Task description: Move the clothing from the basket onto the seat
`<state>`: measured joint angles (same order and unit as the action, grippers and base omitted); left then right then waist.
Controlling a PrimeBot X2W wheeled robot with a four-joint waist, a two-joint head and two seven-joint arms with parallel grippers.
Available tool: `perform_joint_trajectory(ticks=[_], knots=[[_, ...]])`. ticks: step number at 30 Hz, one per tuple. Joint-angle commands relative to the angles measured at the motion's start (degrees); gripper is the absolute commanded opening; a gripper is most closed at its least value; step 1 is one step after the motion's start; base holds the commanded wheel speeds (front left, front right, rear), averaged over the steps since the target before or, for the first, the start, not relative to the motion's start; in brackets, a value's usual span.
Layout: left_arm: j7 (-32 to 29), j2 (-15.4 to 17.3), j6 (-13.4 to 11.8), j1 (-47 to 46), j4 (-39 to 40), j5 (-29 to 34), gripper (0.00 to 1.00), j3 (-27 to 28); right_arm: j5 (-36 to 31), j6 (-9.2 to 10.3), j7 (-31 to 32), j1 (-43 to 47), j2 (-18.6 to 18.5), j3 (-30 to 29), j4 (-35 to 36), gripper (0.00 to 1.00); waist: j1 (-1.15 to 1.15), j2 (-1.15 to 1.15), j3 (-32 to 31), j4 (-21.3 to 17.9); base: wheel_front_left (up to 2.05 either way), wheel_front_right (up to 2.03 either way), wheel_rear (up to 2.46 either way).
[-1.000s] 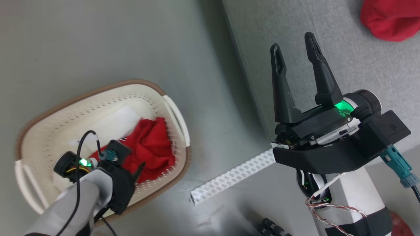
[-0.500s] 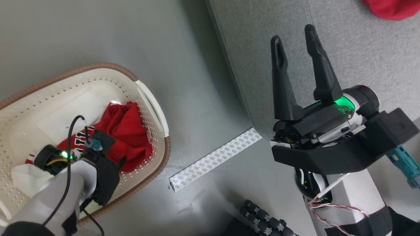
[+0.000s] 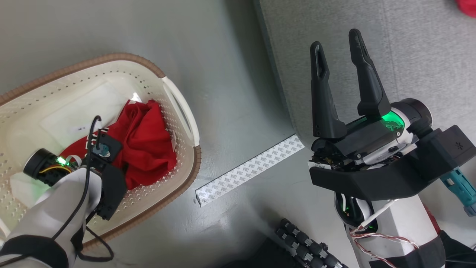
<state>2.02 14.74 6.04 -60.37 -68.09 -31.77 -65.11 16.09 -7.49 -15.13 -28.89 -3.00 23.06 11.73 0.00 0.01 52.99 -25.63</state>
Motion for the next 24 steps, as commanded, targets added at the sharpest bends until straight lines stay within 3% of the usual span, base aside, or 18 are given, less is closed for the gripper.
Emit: perform_joint_trajectory(ticks=[1,4,5,6,7,18,24], knots=[[0.22,0.37,0.35,-0.88,-0.63,0.75,1.0,-0.34,-0.15,-0.01,-0.09,-0.52,0.17,0.11,0.08,1.0,0.0,-0.01,0.4,0.42,0.0,0.0,0.0],[0.8,-0.23,0.55,-1.01,-1.57,0.46,1.0,-0.67,-0.37,-0.01,-0.09,-1.01,0.18,0.34,-0.05,1.0,0.0,-0.01,0.67,0.69,0.0,0.0,0.0],[1.02,-0.37,0.75,-1.03,-1.7,0.4,0.85,-0.89,-0.4,-0.01,-0.09,-1.03,0.17,0.34,-0.1,1.0,0.0,-0.01,0.73,0.73,0.0,0.0,0.0],[0.35,-0.63,0.93,-0.81,-1.87,0.65,0.45,-1.52,-0.38,-0.01,-0.09,-1.03,0.18,0.32,-0.22,1.0,0.0,-0.01,0.76,0.74,0.0,0.0,0.0],[0.56,-0.74,1.03,-0.82,-1.77,1.1,0.0,-2.1,-0.57,-0.01,-0.09,-1.11,0.17,0.25,-0.41,1.0,0.0,-0.01,0.79,0.75,0.0,0.0,0.0],[8.98,0.99,1.26,-2.2,-0.87,1.05,0.0,-3.48,-1.36,-0.01,-0.09,-3.63,0.17,1.1,-1.82,1.0,0.0,-0.01,-1.05,0.58,0.0,0.0,0.0],[12.61,0.01,-0.13,-0.05,1.73,0.01,0.0,-1.84,-3.93,-0.01,-0.09,-2.89,-1.29,0.08,-2.11,1.0,0.0,-0.01,-5.57,4.19,0.0,0.0,0.0]])
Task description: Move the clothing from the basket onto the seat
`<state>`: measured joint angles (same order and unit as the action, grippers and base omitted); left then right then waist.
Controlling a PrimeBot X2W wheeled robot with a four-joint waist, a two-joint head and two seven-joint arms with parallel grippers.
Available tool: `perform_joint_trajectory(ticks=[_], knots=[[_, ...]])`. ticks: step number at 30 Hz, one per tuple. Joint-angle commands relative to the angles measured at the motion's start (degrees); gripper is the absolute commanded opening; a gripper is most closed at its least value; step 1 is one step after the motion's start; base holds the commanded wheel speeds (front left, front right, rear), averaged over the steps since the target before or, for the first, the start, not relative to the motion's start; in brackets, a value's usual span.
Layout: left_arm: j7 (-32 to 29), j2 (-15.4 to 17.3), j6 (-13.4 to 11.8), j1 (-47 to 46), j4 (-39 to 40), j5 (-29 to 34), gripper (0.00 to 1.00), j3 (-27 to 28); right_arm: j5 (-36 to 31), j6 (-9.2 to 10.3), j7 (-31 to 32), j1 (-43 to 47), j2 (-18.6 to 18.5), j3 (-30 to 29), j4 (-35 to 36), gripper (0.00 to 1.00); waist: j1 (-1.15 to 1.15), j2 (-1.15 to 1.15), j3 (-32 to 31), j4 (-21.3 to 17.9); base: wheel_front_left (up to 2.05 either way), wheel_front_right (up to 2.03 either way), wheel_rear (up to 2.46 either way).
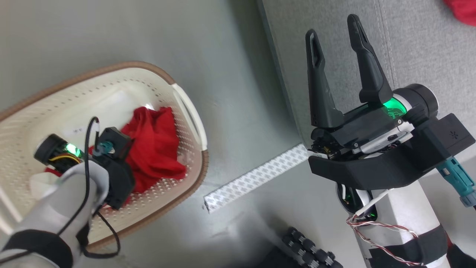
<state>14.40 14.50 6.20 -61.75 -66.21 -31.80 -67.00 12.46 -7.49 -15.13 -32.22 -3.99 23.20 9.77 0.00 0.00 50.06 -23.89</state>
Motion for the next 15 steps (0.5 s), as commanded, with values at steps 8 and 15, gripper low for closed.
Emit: perform_joint_trajectory(ticks=[8,15], knots=[[0.79,1.1,-6.21,6.64,13.95,1.11,0.0,6.74,-0.95,-0.01,-0.08,2.82,-3.05,-0.66,-1.09,1.0,0.0,0.0,-11.85,8.2,0.0,0.0,0.0],[0.81,2.48,-9.48,14.38,25.71,3.65,0.0,13.94,-0.43,-0.01,-0.09,5.84,-4.93,-0.62,-2.7,1.0,0.0,0.0,-20.05,11.16,0.0,0.0,0.0]])
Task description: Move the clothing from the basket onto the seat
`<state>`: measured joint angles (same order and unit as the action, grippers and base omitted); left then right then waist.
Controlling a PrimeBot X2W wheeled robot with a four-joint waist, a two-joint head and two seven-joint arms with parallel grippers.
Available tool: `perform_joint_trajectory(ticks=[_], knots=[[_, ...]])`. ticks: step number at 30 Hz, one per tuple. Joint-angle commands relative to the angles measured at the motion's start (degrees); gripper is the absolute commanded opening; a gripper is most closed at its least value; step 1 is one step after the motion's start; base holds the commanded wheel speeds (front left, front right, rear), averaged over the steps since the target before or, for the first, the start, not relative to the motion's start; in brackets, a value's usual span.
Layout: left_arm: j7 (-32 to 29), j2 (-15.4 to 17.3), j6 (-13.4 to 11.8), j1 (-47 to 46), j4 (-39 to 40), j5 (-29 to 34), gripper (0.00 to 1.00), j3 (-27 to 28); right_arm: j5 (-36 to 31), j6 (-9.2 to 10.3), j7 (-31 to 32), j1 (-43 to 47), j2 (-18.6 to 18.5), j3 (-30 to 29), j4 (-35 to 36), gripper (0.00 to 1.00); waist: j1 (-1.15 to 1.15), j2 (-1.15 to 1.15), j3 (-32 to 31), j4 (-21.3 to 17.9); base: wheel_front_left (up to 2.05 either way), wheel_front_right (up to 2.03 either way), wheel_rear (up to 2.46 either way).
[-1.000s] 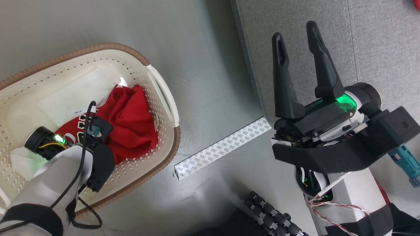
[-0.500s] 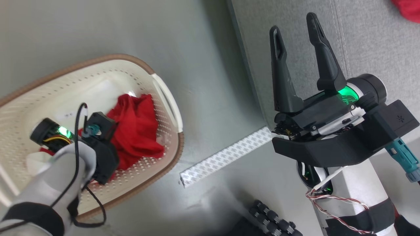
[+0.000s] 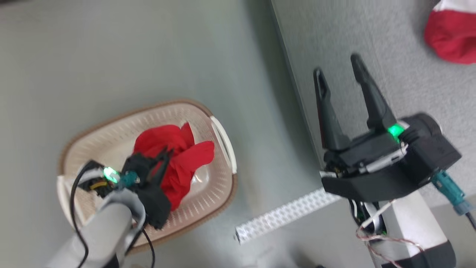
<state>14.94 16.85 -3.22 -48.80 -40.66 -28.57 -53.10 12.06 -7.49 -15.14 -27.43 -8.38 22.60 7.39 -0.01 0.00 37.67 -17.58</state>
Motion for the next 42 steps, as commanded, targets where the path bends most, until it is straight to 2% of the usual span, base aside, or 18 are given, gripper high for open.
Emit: perform_joint_trajectory(ticks=[1,10,17,23,29,42], knots=[[0.27,0.31,-0.38,2.94,1.77,0.93,0.0,1.25,0.07,-0.01,-0.07,1.81,-0.85,-0.06,-0.6,1.0,0.01,0.0,-9.08,5.33,0.0,0.0,0.0],[0.28,0.66,-1.94,13.77,15.2,5.92,0.0,11.64,1.18,-0.01,-0.08,7.12,-3.23,1.41,-3.11,1.0,0.01,0.0,-19.58,8.23,0.0,0.0,0.0],[0.29,0.12,-2.01,19.1,23.55,9.21,0.0,18.67,2.88,-0.01,-0.08,10.27,-4.0,4.74,-5.45,1.0,0.01,0.0,-26.29,8.67,0.0,0.0,0.0],[0.29,-1.3,-0.89,20.95,30.57,10.71,0.0,24.19,4.75,-0.01,-0.08,13.96,-4.27,6.49,-7.24,1.0,0.01,0.0,-31.53,7.88,0.0,0.0,0.0],[0.29,-2.43,0.19,19.39,33.72,11.99,0.0,26.16,6.97,-0.01,-0.08,15.3,-5.02,9.34,-8.76,1.0,0.01,0.0,-34.49,6.56,0.0,0.0,0.0],[0.29,-5.41,1.37,14.39,32.91,13.48,0.0,26.59,10.37,-0.01,-0.07,14.17,-6.76,13.88,-10.09,1.0,0.01,0.0,-37.19,5.34,0.0,0.0,0.0]])
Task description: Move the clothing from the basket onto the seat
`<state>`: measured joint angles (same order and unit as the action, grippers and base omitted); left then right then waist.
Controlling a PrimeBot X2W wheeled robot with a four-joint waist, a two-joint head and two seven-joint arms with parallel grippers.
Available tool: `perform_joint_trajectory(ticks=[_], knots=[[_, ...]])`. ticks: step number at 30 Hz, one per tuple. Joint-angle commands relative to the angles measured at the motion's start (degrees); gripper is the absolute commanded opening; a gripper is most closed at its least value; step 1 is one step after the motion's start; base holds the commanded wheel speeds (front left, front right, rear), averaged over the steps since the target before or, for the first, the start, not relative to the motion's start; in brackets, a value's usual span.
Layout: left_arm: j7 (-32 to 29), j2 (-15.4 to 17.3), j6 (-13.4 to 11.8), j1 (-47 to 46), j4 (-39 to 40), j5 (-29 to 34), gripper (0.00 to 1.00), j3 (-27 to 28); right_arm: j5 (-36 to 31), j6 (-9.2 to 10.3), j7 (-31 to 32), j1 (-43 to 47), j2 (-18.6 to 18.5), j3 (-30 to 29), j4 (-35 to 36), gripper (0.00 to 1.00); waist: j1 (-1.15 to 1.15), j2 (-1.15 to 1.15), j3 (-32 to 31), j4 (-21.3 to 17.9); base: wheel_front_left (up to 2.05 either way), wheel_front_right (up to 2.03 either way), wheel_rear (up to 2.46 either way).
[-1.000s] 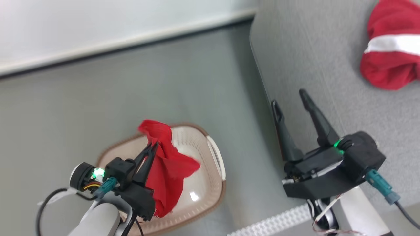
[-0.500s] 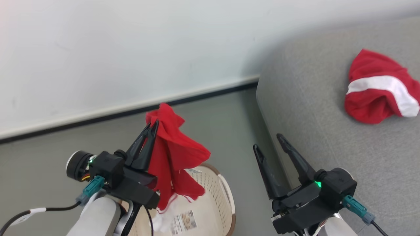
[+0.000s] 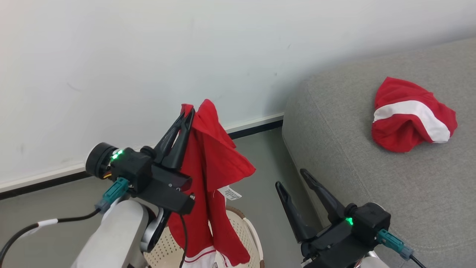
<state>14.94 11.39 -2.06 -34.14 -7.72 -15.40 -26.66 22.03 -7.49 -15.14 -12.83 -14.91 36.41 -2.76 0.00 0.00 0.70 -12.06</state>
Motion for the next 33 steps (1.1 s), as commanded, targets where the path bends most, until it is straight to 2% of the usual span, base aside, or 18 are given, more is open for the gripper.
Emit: perform_joint_trajectory(ticks=[1,7,14,21,33], knots=[[0.29,-0.2,0.37,-0.46,-0.15,0.28,0.0,0.06,0.66,-0.01,-0.07,-0.32,-0.32,0.55,-0.16,1.0,0.0,0.0,-0.39,-0.25,0.0,0.0,0.0],[0.29,-2.58,1.78,-1.51,0.25,-1.68,0.0,-0.12,1.8,-0.01,-0.07,-0.55,-1.09,3.09,-2.08,1.0,0.0,0.0,-1.21,-0.87,0.0,0.0,0.0],[0.29,-4.75,3.31,-3.96,-0.14,-1.03,0.0,-2.76,-0.72,-0.01,-0.08,-2.57,-0.89,4.59,-5.87,1.0,0.0,0.0,-1.2,-1.37,0.0,0.0,0.0],[-0.53,-7.17,4.09,-6.43,-0.2,-2.67,0.0,-5.96,-3.38,-0.01,-0.08,-4.86,0.89,3.46,-9.67,1.0,0.0,0.0,-0.95,-1.71,0.0,0.0,0.0],[-2.48,-8.31,3.85,-9.08,2.27,-4.81,0.0,-11.77,-7.59,-0.01,-0.07,-6.76,4.45,0.12,-15.09,1.0,0.0,0.0,-0.92,-1.4,0.0,0.0,0.0]])
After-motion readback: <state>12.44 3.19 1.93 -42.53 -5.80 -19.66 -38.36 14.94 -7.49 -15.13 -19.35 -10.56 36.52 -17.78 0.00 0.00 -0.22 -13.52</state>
